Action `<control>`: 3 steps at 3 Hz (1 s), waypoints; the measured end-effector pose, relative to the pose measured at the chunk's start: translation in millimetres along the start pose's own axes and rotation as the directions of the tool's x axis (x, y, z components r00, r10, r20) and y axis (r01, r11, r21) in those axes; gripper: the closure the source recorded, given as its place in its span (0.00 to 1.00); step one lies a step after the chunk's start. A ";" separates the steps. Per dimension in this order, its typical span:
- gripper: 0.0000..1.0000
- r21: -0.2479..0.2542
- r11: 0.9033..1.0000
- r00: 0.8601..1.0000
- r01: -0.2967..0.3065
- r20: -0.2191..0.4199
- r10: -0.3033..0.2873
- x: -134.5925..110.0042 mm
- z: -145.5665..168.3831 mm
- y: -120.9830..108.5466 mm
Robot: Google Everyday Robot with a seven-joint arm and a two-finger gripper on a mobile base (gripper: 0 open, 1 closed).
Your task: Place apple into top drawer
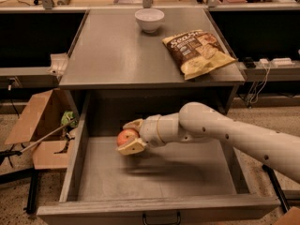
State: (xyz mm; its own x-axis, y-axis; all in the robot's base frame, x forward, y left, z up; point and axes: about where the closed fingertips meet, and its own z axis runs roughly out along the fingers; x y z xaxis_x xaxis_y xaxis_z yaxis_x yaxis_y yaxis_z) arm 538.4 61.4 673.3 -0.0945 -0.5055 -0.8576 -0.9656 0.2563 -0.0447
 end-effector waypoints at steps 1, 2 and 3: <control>1.00 0.036 0.999 0.999 -0.041 0.021 0.040 23.9 4.9 -5.2; 0.82 0.050 0.996 0.997 -0.070 0.035 0.069 37.7 7.5 -8.4; 0.58 0.054 0.995 0.996 -0.082 0.042 0.080 44.1 9.4 -9.7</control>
Offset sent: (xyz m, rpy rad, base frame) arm 0.0108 -0.0262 -0.0512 0.0662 0.0375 -0.1184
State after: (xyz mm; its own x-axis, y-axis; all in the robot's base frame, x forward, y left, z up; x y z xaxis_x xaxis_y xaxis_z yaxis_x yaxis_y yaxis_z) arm 546.0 44.4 631.1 -0.1610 -0.4486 -0.8791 -0.9402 0.3406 -0.0015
